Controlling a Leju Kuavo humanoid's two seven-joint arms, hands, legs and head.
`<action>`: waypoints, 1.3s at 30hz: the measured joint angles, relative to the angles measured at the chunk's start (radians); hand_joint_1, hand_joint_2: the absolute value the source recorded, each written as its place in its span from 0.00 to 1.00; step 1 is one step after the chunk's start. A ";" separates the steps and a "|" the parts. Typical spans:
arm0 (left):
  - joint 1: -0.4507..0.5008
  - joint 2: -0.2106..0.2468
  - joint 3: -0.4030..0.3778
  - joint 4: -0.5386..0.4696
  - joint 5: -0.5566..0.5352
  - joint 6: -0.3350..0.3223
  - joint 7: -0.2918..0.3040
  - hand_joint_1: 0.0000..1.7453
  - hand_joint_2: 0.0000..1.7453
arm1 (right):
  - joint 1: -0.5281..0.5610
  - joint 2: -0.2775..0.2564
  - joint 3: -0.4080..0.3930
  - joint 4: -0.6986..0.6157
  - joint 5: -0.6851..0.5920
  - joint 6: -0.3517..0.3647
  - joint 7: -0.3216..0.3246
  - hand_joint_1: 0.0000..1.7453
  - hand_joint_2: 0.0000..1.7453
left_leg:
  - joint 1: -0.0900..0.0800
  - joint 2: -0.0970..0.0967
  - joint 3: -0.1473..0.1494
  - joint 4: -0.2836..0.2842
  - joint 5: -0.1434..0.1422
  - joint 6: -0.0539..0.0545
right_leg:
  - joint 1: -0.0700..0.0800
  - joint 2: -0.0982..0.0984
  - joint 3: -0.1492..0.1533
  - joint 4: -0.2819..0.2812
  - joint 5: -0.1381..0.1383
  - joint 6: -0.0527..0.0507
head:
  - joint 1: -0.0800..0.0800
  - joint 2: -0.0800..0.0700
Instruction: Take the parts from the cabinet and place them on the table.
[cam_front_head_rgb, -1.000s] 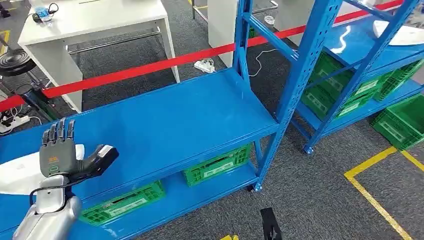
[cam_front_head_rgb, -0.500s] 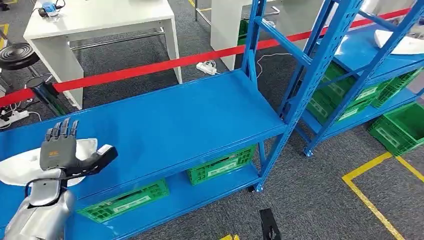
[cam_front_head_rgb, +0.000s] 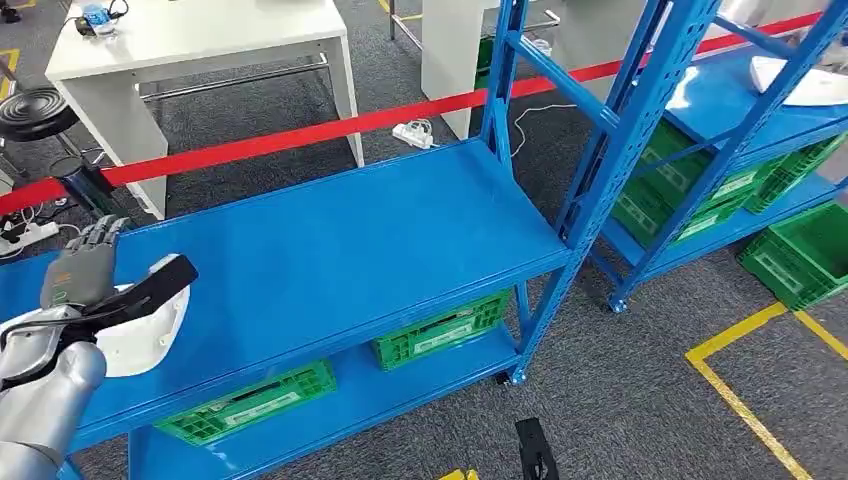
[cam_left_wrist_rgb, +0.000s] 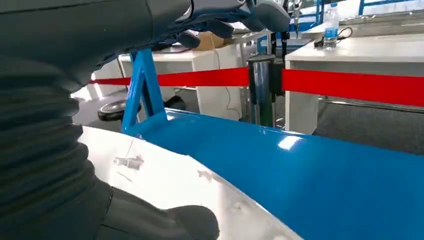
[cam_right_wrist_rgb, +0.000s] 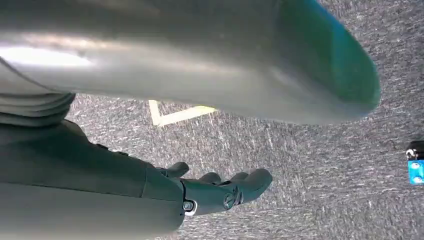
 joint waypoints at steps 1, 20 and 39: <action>-0.001 0.001 0.004 0.000 0.000 -0.008 0.000 0.00 1.00 | 0.000 0.000 0.000 0.000 0.001 0.000 0.000 0.00 0.00 | 0.000 0.000 0.000 0.000 0.000 0.000 | 0.000 0.000 0.000 0.000 0.000 0.000 | 0.000 0.000; -0.053 0.018 -0.002 0.018 -0.062 -0.373 -0.061 0.00 1.00 | -0.001 0.006 0.011 0.000 0.019 0.003 -0.014 0.00 0.00 | 0.000 0.000 0.000 0.000 0.000 0.000 | 0.000 0.000 0.000 0.000 0.000 0.000 | 0.000 0.000; -0.072 0.042 -0.084 0.034 -0.149 -0.522 -0.048 0.00 1.00 | 0.000 0.008 0.025 0.000 0.049 0.002 -0.023 0.00 0.00 | 0.000 0.000 0.000 0.000 0.000 0.000 | 0.000 0.000 0.000 0.000 0.000 0.000 | 0.000 0.000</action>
